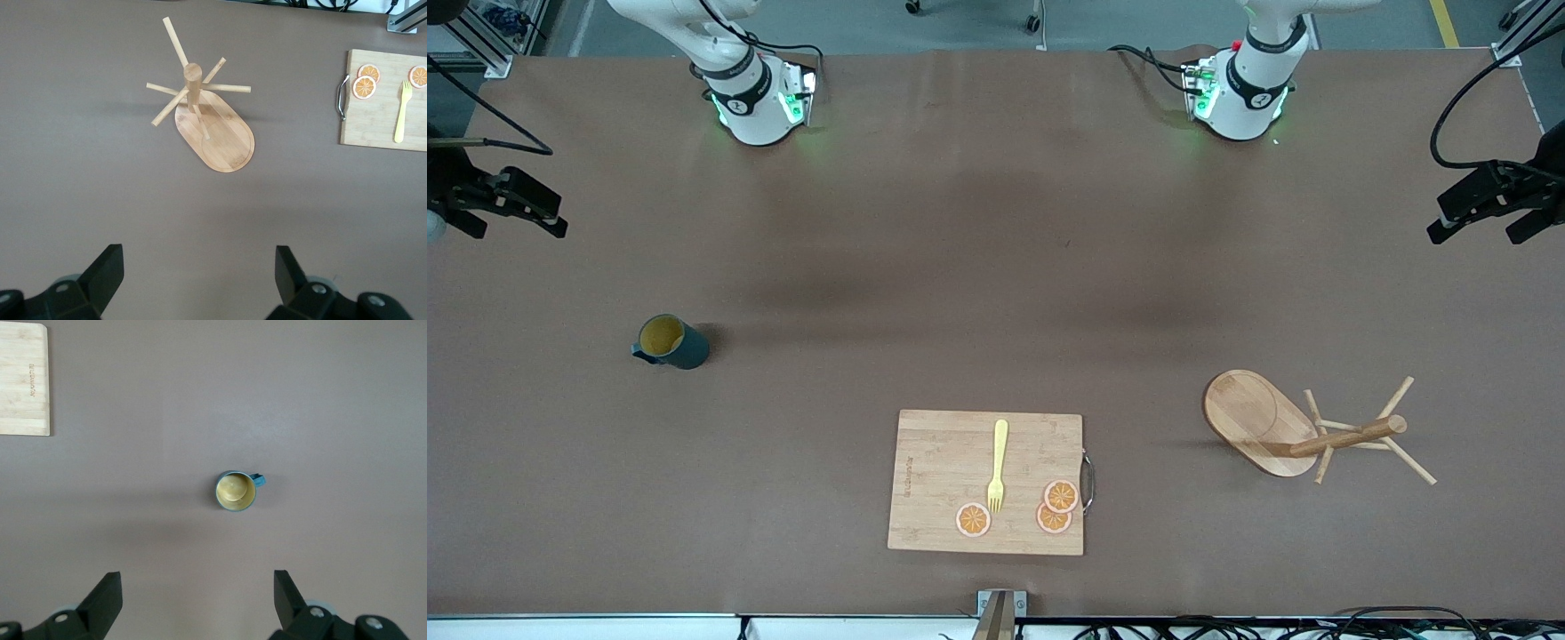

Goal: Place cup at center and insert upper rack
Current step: 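Reach the right gripper toward the teal mug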

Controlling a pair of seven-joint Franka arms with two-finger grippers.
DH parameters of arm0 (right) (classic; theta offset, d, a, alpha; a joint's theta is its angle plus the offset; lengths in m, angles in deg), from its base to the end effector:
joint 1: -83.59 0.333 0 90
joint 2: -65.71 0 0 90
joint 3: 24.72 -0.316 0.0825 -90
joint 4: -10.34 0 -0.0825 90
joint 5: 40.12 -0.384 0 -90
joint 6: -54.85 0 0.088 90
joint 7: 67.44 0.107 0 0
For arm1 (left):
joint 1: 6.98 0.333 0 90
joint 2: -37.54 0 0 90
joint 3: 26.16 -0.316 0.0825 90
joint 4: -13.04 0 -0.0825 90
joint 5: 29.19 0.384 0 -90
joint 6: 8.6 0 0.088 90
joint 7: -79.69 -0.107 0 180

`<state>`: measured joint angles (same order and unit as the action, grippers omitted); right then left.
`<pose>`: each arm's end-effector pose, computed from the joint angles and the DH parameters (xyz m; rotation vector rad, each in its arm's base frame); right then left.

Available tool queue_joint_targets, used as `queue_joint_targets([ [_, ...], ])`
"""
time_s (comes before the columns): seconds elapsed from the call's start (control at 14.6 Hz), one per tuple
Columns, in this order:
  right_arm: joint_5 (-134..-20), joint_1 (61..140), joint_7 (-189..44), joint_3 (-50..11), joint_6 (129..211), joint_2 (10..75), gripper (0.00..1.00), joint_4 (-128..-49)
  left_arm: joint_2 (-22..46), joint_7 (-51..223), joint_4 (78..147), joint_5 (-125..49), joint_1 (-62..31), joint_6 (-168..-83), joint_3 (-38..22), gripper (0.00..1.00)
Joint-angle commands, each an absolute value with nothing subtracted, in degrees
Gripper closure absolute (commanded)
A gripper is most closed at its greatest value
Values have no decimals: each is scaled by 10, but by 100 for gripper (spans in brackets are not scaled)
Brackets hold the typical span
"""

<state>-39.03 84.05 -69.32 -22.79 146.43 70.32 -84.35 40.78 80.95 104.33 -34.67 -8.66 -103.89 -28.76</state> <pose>0.5315 -0.0164 0.6319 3.1242 0.0117 0.0401 0.5463 0.0002 0.6541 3.0364 0.0622 0.1916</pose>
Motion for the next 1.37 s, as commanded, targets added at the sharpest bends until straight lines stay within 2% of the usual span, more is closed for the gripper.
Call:
queue_joint_targets([
  [0.0, -394, 831, -693, -237, 1462, 704, 0, -844, 414, 802, 1048, -336, -90, -1036, -289, 0],
  [0.41, -394, 831, -689, -236, 1460, 698, 0, -845, 413, 802, 1046, -338, -88, -1036, -290, 0],
  [0.62, -394, 827, -688, -235, 1461, 670, 0, -844, 413, 802, 1046, -338, -89, -1036, -290, 0],
  [1.03, -409, 802, -695, -232, 1470, 526, 0, -839, 414, 802, 1045, -338, -89, -1036, -289, 0],
  [1.3, -417, 793, -696, -232, 1541, 441, 0, -840, 414, 802, 1044, -338, -89, -1036, -289, 0],
])
